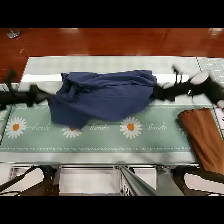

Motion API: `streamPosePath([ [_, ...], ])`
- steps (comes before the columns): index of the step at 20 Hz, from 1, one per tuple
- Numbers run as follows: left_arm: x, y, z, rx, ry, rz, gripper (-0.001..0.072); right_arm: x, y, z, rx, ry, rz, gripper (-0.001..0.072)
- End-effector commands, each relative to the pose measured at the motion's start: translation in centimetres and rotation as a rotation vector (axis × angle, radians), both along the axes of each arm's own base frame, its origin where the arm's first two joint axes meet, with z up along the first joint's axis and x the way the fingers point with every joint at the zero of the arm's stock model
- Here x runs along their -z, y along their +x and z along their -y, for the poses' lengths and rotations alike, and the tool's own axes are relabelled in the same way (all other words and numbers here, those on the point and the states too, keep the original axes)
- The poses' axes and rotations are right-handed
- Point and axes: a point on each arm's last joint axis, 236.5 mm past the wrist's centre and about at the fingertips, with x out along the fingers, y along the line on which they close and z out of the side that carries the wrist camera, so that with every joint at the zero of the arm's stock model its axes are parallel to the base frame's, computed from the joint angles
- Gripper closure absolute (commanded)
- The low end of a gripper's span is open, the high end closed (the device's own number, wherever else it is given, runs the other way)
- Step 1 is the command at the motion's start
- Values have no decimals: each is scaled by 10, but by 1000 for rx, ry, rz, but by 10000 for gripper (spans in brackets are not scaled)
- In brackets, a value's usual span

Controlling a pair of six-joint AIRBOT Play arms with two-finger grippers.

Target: Fold the shirts.

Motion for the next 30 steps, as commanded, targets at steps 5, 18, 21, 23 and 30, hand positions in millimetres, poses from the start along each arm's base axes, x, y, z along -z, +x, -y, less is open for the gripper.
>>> streamPosePath([
  [5,-339,3,-9,-117,281,748,687,-391,-26,24,46,-221,896,685],
  [18,-431,-228,-32,-390,892,962,687,-438,-251,105,231,-497,976,684],
  [21,-400,-202,-46,-387,910,820,687,-398,-228,99,186,-489,856,684],
  [23,-368,-165,-47,-339,901,710,687,-355,-203,92,137,-478,738,684],
  [30,-200,-12,-51,-132,899,287,686,-196,-79,48,-18,-352,432,684],
])
